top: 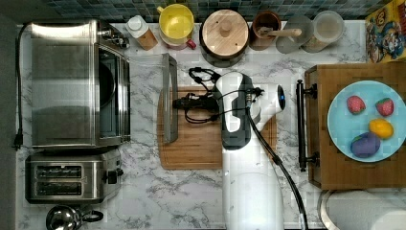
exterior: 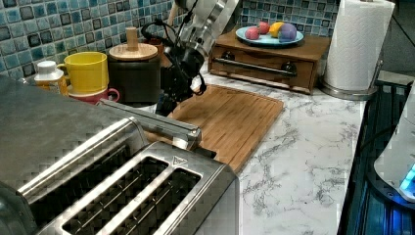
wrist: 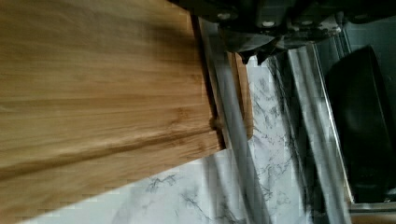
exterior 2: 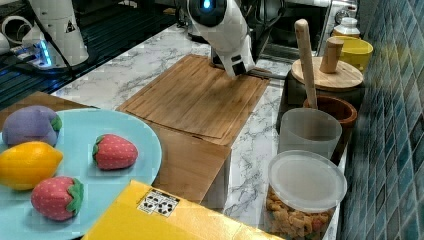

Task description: Close the oven.

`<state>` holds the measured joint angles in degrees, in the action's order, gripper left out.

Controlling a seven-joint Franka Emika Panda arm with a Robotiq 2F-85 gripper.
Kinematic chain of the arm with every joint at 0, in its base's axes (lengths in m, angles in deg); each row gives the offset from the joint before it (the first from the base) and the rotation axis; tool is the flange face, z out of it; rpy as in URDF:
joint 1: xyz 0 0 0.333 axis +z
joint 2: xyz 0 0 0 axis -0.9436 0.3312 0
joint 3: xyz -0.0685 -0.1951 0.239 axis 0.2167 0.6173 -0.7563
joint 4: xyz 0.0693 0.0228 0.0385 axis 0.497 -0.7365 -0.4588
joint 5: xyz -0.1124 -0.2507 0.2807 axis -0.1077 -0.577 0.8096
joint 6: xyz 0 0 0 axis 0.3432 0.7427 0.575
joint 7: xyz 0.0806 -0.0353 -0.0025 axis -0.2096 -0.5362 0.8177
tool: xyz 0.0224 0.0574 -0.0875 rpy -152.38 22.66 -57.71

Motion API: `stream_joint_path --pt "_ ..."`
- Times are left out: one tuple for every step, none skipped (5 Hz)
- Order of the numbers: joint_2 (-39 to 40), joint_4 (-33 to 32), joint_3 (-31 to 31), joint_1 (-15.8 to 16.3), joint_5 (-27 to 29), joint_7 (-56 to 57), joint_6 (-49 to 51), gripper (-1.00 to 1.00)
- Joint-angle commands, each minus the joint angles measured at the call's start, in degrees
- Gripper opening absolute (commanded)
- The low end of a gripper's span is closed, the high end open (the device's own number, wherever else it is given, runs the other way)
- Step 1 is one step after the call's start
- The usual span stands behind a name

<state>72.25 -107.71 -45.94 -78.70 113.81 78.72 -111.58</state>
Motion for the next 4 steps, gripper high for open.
stream_joint_path --pt "-2.7 6.7 -1.5 -1.1 2.7 6.2 2.6 -1.00" --pt "0.0 8.9 -3.8 -0.4 0.9 4.3 3.2 -1.00" --pt "0.4 9.7 -3.9 1.8 0.8 3.9 3.1 -1.00" --pt "0.1 12.3 -5.2 1.6 -0.4 1.7 8.0 -1.00"
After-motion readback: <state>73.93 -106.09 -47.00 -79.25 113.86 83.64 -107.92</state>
